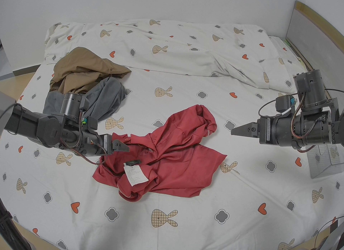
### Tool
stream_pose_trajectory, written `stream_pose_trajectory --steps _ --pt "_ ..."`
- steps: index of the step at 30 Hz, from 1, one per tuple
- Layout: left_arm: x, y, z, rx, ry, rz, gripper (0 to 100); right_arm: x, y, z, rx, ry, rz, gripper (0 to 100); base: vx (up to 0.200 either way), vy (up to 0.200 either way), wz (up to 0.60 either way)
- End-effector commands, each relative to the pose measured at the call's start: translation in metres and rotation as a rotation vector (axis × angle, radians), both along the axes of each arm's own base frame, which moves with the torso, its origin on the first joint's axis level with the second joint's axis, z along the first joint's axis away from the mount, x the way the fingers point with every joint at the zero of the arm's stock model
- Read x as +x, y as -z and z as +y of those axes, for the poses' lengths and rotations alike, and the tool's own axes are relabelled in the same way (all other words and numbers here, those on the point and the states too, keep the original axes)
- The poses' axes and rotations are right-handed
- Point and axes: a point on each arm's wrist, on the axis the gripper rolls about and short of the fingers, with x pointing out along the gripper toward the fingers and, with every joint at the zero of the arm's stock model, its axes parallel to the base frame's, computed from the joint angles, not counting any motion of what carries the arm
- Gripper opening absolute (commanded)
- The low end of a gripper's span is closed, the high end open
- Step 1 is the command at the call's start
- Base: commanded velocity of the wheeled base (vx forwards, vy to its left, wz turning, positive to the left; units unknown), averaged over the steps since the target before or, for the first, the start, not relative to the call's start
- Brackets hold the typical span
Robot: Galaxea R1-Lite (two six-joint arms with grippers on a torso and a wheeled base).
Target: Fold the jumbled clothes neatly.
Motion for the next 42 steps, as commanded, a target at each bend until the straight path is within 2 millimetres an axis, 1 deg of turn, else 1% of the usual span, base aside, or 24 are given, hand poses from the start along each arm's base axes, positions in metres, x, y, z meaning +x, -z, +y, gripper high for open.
stream_pose_trajectory --steps 1,2,9,14,15,17,18,20,22,23,24,25,27,29,30,31,32,34,38,39,40,41,42 --pt "0.005 0.014 -0.003 0.009 0.004 0.039 100 -0.003 -0.003 -0.002 0.006 0.0 -0.01 100 0.0 0.0 0.0" --pt "0.005 0.015 -0.003 0.01 0.007 0.041 0 -0.003 -0.003 -0.002 0.005 0.0 -0.009 100 0.0 0.0 0.0" --pt "0.004 0.015 -0.005 0.01 0.011 0.04 0 -0.004 -0.001 -0.002 0.004 0.001 -0.004 100 0.0 0.0 0.0" --pt "0.003 0.008 -0.005 0.007 0.011 0.022 0 -0.004 -0.002 -0.002 0.005 0.003 -0.005 100 0.0 0.0 0.0" --pt "0.001 0.001 -0.004 0.002 0.009 0.005 0 -0.004 -0.002 -0.002 0.005 0.001 -0.005 100 0.0 0.0 0.0" --pt "-0.007 -0.019 -0.003 -0.012 0.009 -0.043 0 -0.006 -0.001 -0.002 0.003 0.0 -0.002 100 0.0 0.0 0.0" --pt "-0.014 -0.031 -0.003 -0.02 0.012 -0.072 0 -0.006 -0.002 -0.002 0.005 -0.002 -0.005 100 0.0 0.0 0.0" --pt "-0.024 -0.049 -0.008 -0.033 0.027 -0.106 0 -0.007 -0.001 -0.002 0.003 -0.005 -0.002 100 0.0 0.0 0.0" --pt "-0.037 -0.073 -0.012 -0.06 0.034 -0.142 0 -0.008 -0.001 0.001 0.004 -0.014 -0.004 100 0.0 0.0 0.0" --pt "-0.037 -0.073 -0.012 -0.06 0.034 -0.142 0 -0.008 -0.001 0.001 0.004 -0.014 -0.004 100 0.0 0.0 0.0" --pt "-0.048 -0.094 -0.016 -0.09 0.034 -0.157 0 -0.008 -0.001 0.001 0.003 -0.017 -0.001 100 0.0 0.0 0.0" --pt "-0.054 -0.106 -0.019 -0.11 0.038 -0.161 0 -0.008 0.0 0.002 0.001 -0.019 0.002 100 0.0 0.0 0.0" --pt "-0.066 -0.126 -0.026 -0.14 0.048 -0.155 0 -0.009 0.001 0.006 0.0 -0.036 0.003 100 0.0 0.0 0.0" --pt "-0.076 -0.14 -0.032 -0.161 0.059 -0.138 0 -0.012 0.001 0.012 0.0 -0.057 0.003 100 0.0 0.0 0.0" --pt "-0.076 -0.14 -0.032 -0.161 0.059 -0.138 0 -0.012 0.001 0.012 0.0 -0.057 0.003 100 0.0 0.0 0.0" --pt "-0.084 -0.151 -0.04 -0.188 0.068 -0.119 0 -0.015 -0.001 0.019 0.003 -0.086 -0.001 100 0.0 0.0 0.0" --pt "-0.085 -0.152 -0.04 -0.191 0.066 -0.118 0 -0.015 0.0 0.02 0.002 -0.089 0.0 100 0.0 0.0 0.0" --pt "-0.094 -0.165 -0.049 -0.24 0.074 -0.107 0 -0.015 0.002 0.039 0.001 -0.144 0.008 100 0.0 0.0 0.0" --pt "-0.102 -0.171 -0.058 -0.261 0.107 -0.114 0 -0.004 0.01 0.063 0.011 -0.167 0.045 100 0.0 0.0 0.0" --pt "-0.104 -0.172 -0.061 -0.263 0.121 -0.114 0 0.001 0.011 0.071 0.033 -0.157 0.064 100 0.0 0.0 0.0" --pt "-0.105 -0.172 -0.062 -0.264 0.125 -0.112 0 0.004 0.012 0.074 0.041 -0.148 0.075 100 0.0 0.0 0.0" --pt "-0.11 -0.173 -0.066 -0.266 0.145 -0.113 0 0.014 0.014 0.082 0.08 -0.117 0.105 100 0.0 0.0 0.0" --pt "-0.113 -0.173 -0.067 -0.269 0.153 -0.113 0 0.018 0.015 0.086 0.101 -0.103 0.119 100 0.0 0.0 0.0"
